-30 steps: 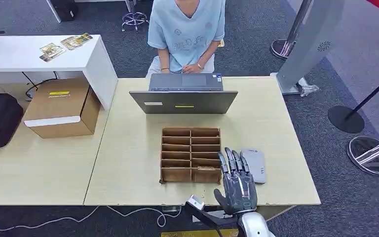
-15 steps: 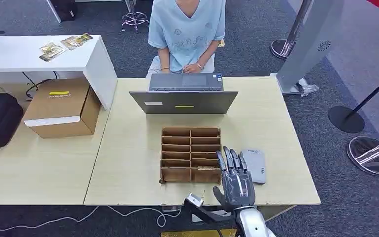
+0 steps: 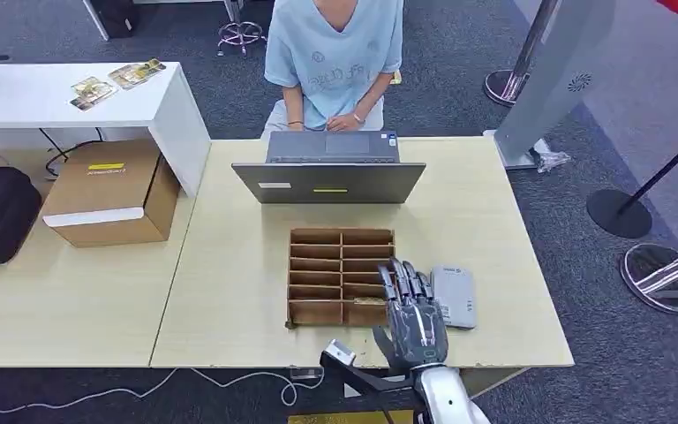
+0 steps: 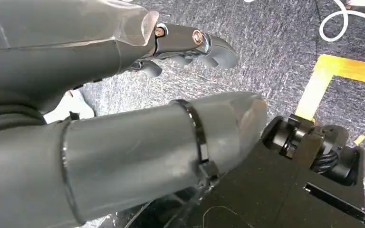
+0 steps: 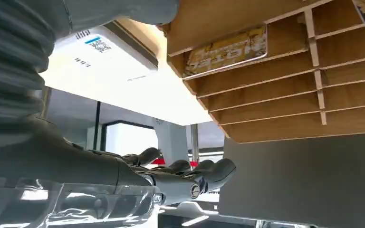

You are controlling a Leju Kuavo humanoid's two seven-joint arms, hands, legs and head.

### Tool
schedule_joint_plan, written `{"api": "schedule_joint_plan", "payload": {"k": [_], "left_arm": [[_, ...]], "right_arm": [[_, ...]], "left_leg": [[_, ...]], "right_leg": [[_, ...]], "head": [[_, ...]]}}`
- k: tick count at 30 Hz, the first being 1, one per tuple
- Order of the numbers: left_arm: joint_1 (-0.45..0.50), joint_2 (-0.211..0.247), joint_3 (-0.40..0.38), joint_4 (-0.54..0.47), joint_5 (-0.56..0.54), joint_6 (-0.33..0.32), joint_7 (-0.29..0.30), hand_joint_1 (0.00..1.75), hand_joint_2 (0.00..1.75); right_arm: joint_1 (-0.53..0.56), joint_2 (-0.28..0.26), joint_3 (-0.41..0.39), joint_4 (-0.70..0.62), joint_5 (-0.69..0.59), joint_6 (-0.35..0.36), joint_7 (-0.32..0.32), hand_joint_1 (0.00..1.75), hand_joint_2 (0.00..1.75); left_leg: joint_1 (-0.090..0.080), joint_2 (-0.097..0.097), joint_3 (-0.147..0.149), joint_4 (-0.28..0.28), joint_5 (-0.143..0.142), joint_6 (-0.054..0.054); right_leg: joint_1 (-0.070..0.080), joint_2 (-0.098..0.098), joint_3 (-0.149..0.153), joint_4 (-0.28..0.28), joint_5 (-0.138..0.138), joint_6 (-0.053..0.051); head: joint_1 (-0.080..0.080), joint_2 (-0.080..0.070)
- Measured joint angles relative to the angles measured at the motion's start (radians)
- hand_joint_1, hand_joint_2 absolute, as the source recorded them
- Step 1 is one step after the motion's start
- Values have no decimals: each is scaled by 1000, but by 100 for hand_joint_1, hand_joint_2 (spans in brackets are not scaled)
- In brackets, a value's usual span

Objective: Pass the card to the sensor for recognition and then transmit it.

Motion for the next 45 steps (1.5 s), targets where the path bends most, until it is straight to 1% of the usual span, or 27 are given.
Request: {"api": "schedule_joint_plan", "payload": {"k": [3, 4, 9, 12, 15, 16, 21, 22, 23, 24, 25, 27, 28, 30, 31, 32, 33, 35, 36, 38, 40, 41, 44, 45], "left_arm": [[0, 0, 1, 0, 4, 0, 3, 0, 0], [0, 0, 1, 0, 6, 0, 3, 0, 0], [0, -1, 6, 0, 10, 2, 5, 0, 0], [0, -2, 10, 0, 16, 3, 5, 0, 0], [0, -4, 18, 0, 23, 6, 5, 0, 0], [0, -5, 19, 0, 24, 9, 5, 0, 0], [0, -6, 26, 0, 31, 14, 5, 0, 0], [0, -6, 26, 0, 32, 14, 5, 0, 0], [0, -6, 27, 0, 34, 14, 6, 0, 0], [0, -6, 29, 0, 34, 15, 5, 0, 0], [0, -7, 31, 0, 35, 15, 5, 0, 0], [0, -7, 34, 0, 40, 16, 5, 0, 0], [0, -7, 35, 0, 41, 16, 5, 0, 0], [0, -8, 40, 0, 43, 17, 5, 0, 0], [0, -8, 42, 0, 44, 18, 5, 0, 0], [0, -8, 43, 0, 46, 18, 5, 0, 0], [0, -8, 44, 0, 47, 18, 5, 0, 0], [0, -8, 47, 0, 50, 19, 5, 0, 0], [0, -8, 49, 0, 51, 19, 5, 0, 0], [1, -8, 50, 0, 52, 21, 5, 0, 0], [1, -8, 50, 0, 53, 21, 5, 0, 0], [1, -8, 50, 0, 54, 21, 5, 0, 0], [1, -8, 50, 0, 56, 21, 5, 0, 0], [1, -8, 50, 0, 58, 21, 5, 0, 0]], "right_arm": [[-2, 10, -7, 3, 5, 0, -5, 37, 175], [-3, 12, -10, 4, 6, 0, -7, 47, 175], [-9, 24, -12, 13, 8, 7, -13, 47, 175], [-17, 31, -12, 23, 8, 12, -19, 51, 175], [-25, 36, -12, 35, 9, 14, -22, 58, 175], [-27, 37, -12, 38, 9, 15, -23, 66, 175], [-37, 40, -12, 56, 8, 15, -29, 63, 175], [-39, 40, -12, 60, 8, 15, -29, 66, 175], [-40, 40, -12, 62, 8, 15, -30, 73, 175], [-41, 40, -12, 65, 8, 15, -30, 91, 175], [-41, 40, -12, 67, 8, 15, -30, 94, 175], [-42, 40, -12, 71, 7, 15, -31, 94, 175], [-42, 40, -12, 73, 7, 15, -30, 89, 175], [-42, 40, -12, 76, 5, 15, -30, 91, 175], [-42, 40, -12, 77, 5, 15, -30, 86, 175], [-42, 40, -12, 78, 5, 15, -30, 94, 175], [-43, 40, -12, 79, 5, 15, -30, 94, 175], [-44, 40, -12, 82, 4, 15, -31, 113, 175], [-45, 40, -12, 84, 4, 15, -30, 115, 175], [-46, 40, -12, 85, 4, 14, -31, 127, 175], [-46, 40, -12, 86, 3, 14, -30, 127, 175], [-47, 40, -12, 86, 3, 14, -30, 131, 175], [-47, 40, -12, 86, 2, 13, -30, 134, 175], [-47, 40, -12, 86, 2, 12, -30, 133, 175]], "left_leg": [[0, 0, 0, 0, 0, 0], [0, 0, 0, 0, 0, 0], [0, 0, 0, 0, 0, 0], [0, 0, 0, 0, 0, 0], [0, 0, 0, 0, 0, 0], [0, 0, 0, 0, 0, 0], [0, 0, 0, 0, 0, 0], [0, 0, 0, 0, 0, 0], [0, 0, 0, 0, 0, 0], [0, 0, 0, 0, 0, 0], [0, 0, 0, 0, 0, 0], [0, 0, 0, 0, 0, 0], [0, 0, 0, 0, 0, 0], [0, 0, 0, 0, 0, 0], [0, 0, 0, 0, 0, 0], [0, 0, 0, 0, 0, 0], [0, 0, 0, 0, 0, 0], [0, 0, 0, 0, 0, 0], [0, 0, 0, 0, 0, 0], [0, 0, 0, 0, 0, 0], [0, 0, 0, 0, 0, 0], [0, 0, 0, 0, 0, 0], [0, 0, 0, 0, 0, 0], [0, 0, 0, 0, 0, 0]], "right_leg": [[0, 0, 0, 0, 0, 0], [0, 0, 0, 0, 0, 0], [0, 0, 0, 0, 0, 0], [0, 0, 0, 0, 0, 0], [0, 0, 0, 0, 0, 0], [0, 0, 0, 0, 0, 0], [0, 0, 0, 0, 0, 0], [0, 0, 0, 0, 0, 0], [0, 0, 0, 0, 0, 0], [0, 0, 0, 0, 0, 0], [0, 0, 0, 0, 0, 0], [0, 0, 0, 0, 0, 0], [0, 0, 0, 0, 0, 0], [0, 0, 0, 0, 0, 0], [0, 0, 0, 0, 0, 0], [0, 0, 0, 0, 0, 0], [0, 0, 0, 0, 0, 0], [0, 0, 0, 0, 0, 0], [0, 0, 0, 0, 0, 0], [0, 0, 0, 0, 0, 0], [0, 0, 0, 0, 0, 0], [0, 0, 0, 0, 0, 0], [0, 0, 0, 0, 0, 0], [0, 0, 0, 0, 0, 0]], "head": [[0, 0], [0, 0], [0, 0], [0, 0], [0, 0], [0, 0], [0, 0], [0, 0], [0, 0], [0, 0], [0, 0], [0, 0], [0, 0], [0, 0], [0, 0], [0, 0], [0, 0], [0, 0], [0, 0], [0, 0], [0, 0], [0, 0], [0, 0], [0, 0]]}}
